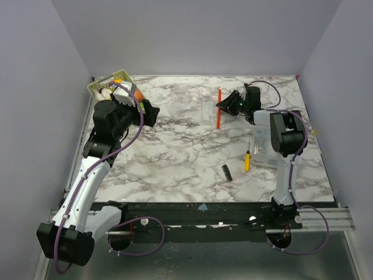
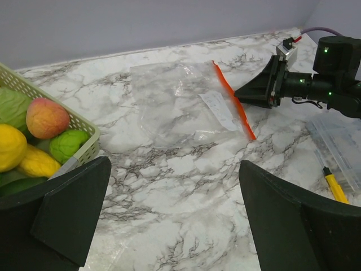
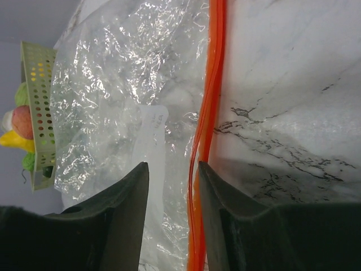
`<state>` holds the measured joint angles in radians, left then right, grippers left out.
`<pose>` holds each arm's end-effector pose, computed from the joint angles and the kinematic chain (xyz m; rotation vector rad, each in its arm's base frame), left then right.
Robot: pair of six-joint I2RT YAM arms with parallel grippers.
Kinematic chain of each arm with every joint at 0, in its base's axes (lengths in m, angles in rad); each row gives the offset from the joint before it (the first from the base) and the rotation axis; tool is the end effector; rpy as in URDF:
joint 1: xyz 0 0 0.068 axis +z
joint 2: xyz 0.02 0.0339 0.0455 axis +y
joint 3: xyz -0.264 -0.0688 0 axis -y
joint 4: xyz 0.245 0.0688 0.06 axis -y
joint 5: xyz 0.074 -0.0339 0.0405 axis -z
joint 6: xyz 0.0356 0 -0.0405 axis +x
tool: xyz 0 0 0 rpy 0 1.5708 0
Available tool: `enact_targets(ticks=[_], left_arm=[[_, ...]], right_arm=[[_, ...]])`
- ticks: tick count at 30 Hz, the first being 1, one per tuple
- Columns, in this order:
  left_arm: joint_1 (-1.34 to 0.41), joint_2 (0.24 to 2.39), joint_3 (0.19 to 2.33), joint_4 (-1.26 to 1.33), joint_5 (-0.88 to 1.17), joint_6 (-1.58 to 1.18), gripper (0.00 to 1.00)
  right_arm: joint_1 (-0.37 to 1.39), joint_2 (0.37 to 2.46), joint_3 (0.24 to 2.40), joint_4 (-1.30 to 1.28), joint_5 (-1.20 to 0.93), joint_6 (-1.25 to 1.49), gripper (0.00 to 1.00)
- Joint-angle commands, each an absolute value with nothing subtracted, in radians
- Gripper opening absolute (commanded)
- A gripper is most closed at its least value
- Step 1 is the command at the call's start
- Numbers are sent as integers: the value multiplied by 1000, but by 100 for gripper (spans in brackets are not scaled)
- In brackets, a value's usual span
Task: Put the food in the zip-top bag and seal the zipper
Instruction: Pick up the zipper food storage bag at the center of the board.
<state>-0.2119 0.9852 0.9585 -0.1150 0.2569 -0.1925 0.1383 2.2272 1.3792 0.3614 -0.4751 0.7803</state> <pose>0.2209 -0.0568 0.3716 0.2099 1.7226 -0.5186 0.4747 0.0825 0.1292 0.3802 2.1353 1.0388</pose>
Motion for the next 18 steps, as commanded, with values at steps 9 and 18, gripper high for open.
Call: enact_targets(ticks=[9,18], left_arm=[[-216,992,980,-117,298,-202,98],[-217,1011,977,-111,326,-223,99]], right_arm=[[141,2310,1397,465,-570,837,35],[146,2336,1416,522,-654,894,4]])
